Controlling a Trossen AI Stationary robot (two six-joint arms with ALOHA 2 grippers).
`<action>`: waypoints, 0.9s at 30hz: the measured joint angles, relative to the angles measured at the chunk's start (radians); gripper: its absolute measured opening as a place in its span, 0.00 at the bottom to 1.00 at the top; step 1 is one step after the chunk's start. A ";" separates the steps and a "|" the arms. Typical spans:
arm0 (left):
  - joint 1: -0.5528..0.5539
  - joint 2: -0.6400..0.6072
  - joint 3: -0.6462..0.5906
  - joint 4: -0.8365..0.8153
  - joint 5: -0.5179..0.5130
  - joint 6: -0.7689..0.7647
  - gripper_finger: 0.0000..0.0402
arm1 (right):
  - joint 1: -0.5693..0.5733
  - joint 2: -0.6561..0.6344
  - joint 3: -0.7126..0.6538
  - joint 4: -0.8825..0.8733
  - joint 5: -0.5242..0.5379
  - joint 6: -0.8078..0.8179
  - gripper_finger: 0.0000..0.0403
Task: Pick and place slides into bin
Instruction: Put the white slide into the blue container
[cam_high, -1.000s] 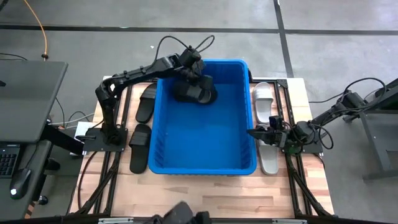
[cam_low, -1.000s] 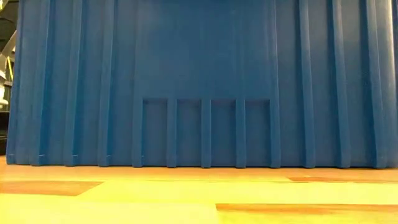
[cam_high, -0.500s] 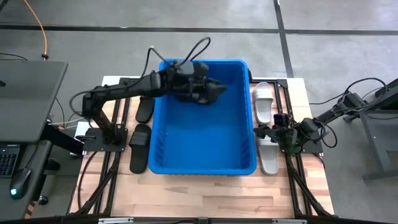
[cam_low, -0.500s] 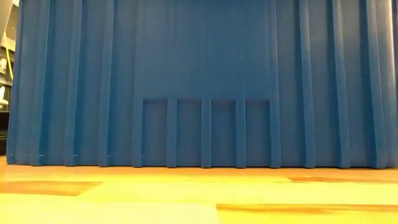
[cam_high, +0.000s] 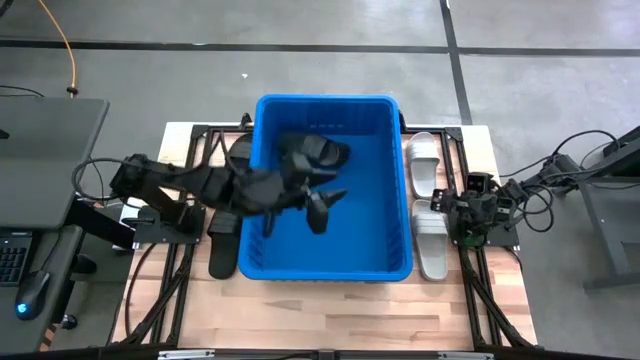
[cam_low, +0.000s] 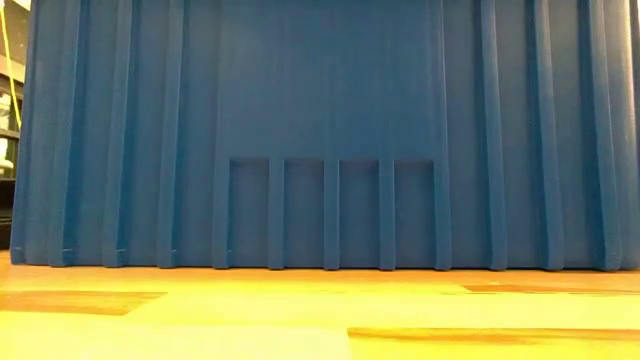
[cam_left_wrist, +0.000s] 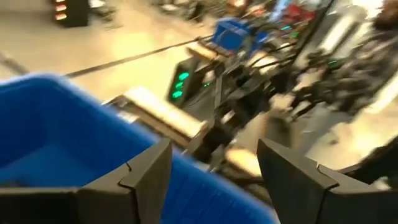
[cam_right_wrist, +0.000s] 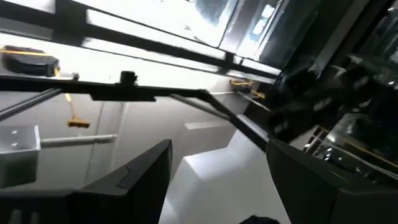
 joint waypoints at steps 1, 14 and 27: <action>-0.019 0.000 -0.012 -0.016 -0.034 -0.029 0.56 | 0.000 -0.011 0.000 -0.020 0.003 0.005 0.63; -0.147 -0.157 -0.120 0.057 -0.141 0.004 0.48 | 0.000 -0.039 0.000 -0.126 0.035 0.111 0.63; -0.248 -0.244 -0.129 -0.321 -0.362 -0.081 0.44 | 0.000 -0.066 0.000 -0.126 0.038 0.066 0.63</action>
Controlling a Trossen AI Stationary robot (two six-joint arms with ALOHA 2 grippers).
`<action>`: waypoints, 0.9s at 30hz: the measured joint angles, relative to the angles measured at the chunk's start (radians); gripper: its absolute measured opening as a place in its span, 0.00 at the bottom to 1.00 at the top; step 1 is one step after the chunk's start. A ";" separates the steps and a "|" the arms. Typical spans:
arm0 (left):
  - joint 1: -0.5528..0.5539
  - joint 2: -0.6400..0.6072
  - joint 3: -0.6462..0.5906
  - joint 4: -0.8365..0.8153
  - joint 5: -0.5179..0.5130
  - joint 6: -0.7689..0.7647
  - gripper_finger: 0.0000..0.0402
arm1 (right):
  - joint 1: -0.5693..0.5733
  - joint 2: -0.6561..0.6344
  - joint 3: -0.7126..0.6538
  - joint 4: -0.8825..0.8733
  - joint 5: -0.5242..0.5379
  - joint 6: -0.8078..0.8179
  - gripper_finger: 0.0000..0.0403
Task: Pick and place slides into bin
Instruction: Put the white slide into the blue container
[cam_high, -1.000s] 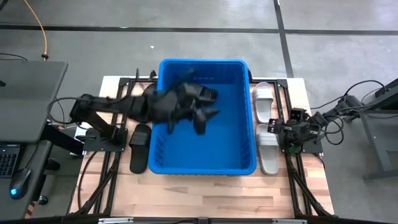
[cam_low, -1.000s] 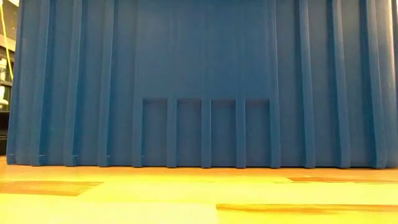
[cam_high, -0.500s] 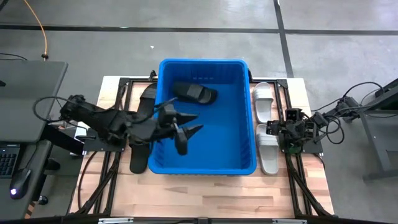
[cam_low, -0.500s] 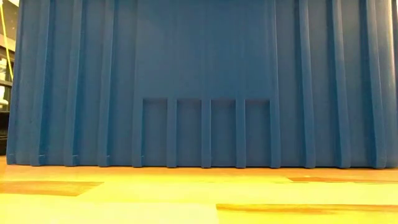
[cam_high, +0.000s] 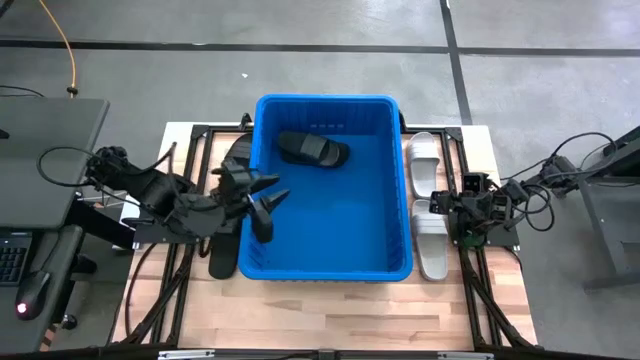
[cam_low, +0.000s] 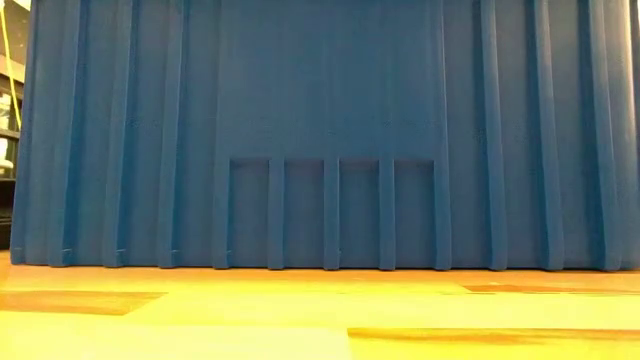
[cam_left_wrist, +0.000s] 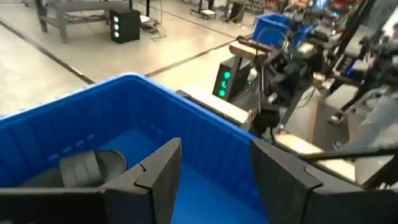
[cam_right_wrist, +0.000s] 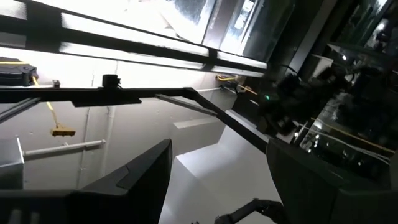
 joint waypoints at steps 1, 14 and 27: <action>0.000 -0.002 -0.021 0.010 0.002 0.003 0.44 | 0.000 -0.006 0.000 -0.001 0.001 -0.002 0.63; 0.041 0.014 -0.443 1.611 0.303 0.750 0.44 | 0.000 -0.040 0.000 -0.108 0.064 0.048 0.63; -0.018 -0.249 -1.026 2.074 0.120 0.783 0.45 | -0.001 -0.105 0.000 -0.068 -0.011 -0.010 0.63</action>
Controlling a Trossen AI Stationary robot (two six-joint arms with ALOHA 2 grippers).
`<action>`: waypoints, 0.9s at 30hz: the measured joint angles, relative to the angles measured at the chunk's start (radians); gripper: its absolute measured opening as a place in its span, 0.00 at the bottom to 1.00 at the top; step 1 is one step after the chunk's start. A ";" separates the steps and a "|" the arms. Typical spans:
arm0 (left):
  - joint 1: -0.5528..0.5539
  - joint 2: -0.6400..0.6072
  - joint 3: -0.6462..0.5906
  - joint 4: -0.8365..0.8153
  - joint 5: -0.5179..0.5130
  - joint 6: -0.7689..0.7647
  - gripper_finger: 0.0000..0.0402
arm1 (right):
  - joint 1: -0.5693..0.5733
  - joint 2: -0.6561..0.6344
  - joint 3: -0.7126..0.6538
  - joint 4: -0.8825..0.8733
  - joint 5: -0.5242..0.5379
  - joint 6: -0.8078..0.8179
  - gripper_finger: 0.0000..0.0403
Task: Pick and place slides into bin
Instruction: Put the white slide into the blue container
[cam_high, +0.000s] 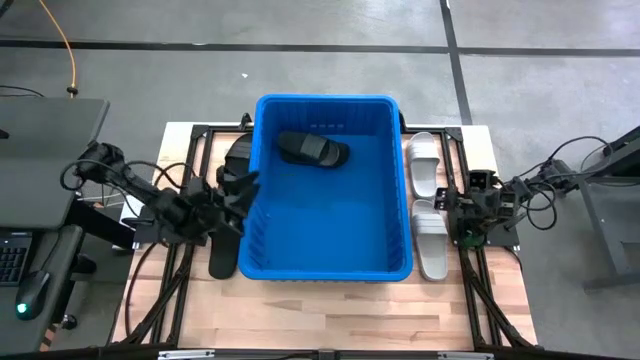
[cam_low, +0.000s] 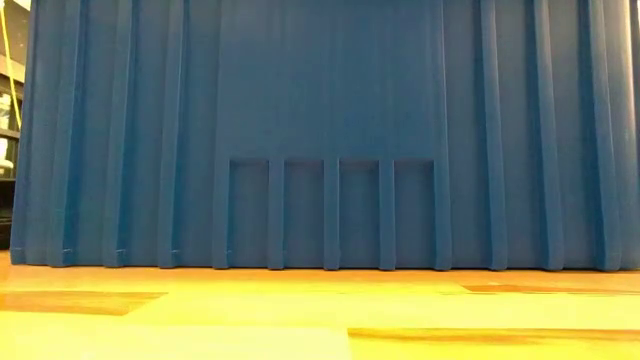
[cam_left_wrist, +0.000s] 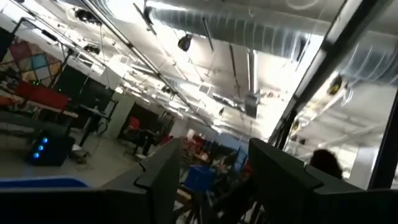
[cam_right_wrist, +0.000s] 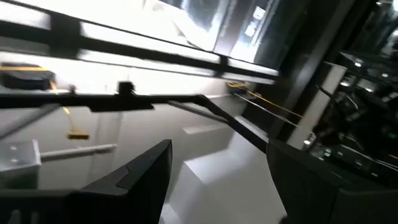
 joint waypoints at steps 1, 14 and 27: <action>0.000 -0.026 -0.016 0.004 0.000 -0.003 0.45 | 0.000 -0.030 0.000 -0.048 0.006 -0.003 0.63; -0.001 -0.518 -0.136 -0.537 -0.004 0.101 0.45 | 0.002 -0.237 0.116 -0.569 0.270 -0.159 0.63; -0.001 -0.822 -0.136 -0.860 0.003 0.033 0.45 | 0.002 -0.099 0.476 -1.271 0.290 0.153 0.63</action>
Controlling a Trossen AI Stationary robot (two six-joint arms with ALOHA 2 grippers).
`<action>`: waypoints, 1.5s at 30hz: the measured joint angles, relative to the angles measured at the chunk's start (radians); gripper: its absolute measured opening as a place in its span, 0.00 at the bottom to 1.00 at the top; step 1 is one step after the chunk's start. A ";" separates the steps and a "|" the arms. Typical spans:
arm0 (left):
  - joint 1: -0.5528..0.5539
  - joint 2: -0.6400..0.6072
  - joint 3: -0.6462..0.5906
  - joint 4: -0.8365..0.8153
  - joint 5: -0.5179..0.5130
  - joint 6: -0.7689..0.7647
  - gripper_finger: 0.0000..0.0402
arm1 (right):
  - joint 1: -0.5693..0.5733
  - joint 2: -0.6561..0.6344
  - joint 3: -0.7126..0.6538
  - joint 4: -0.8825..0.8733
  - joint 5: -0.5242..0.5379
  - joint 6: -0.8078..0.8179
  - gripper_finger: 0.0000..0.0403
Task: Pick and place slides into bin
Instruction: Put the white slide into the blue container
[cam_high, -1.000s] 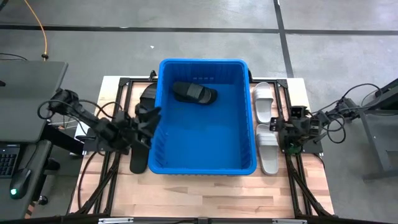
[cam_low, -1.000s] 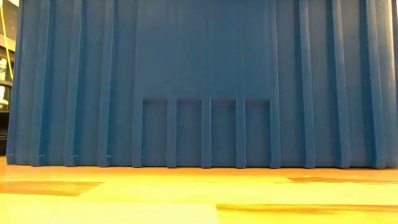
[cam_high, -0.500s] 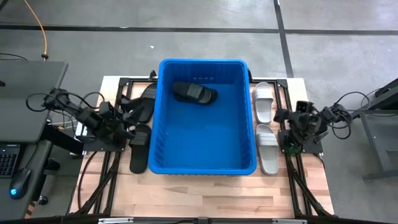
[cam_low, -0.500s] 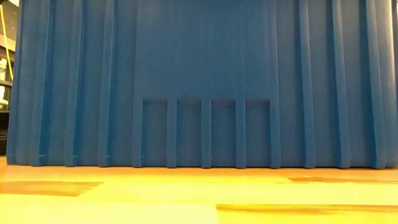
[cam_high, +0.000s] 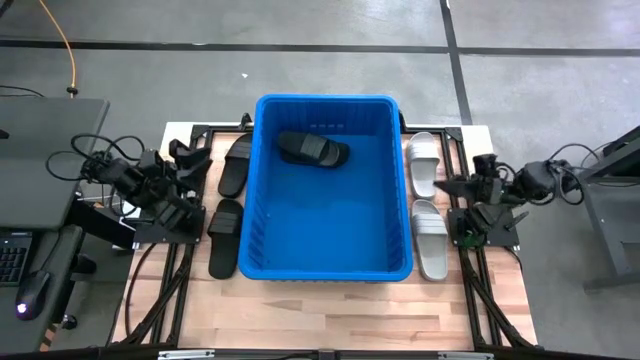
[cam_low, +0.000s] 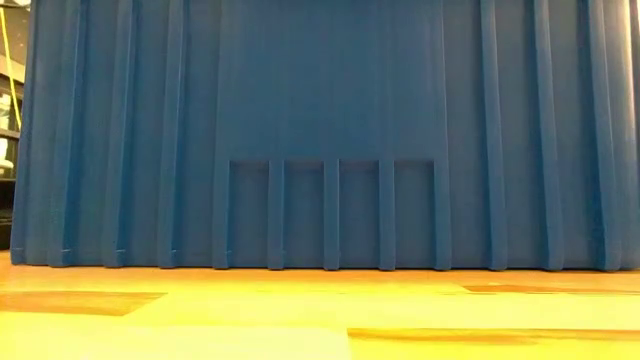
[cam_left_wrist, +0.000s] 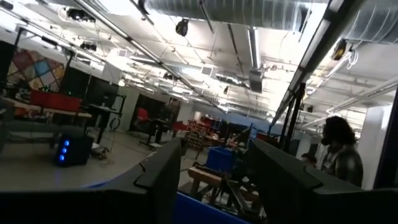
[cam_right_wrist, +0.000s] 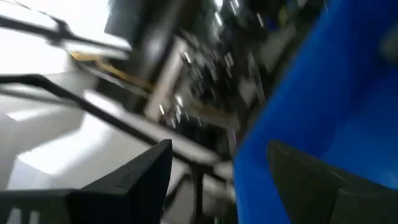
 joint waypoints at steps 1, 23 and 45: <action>0.000 -0.008 0.000 -0.008 0.005 0.011 0.45 | 0.000 0.021 0.026 -0.052 -0.023 0.049 0.63; 0.000 -0.039 0.000 -0.061 -0.110 0.021 0.45 | 0.000 0.411 0.179 -0.516 -0.490 0.444 0.63; 0.000 -0.036 0.000 -0.083 -0.126 -0.029 0.45 | 0.000 0.640 0.178 -0.581 -0.662 0.261 0.63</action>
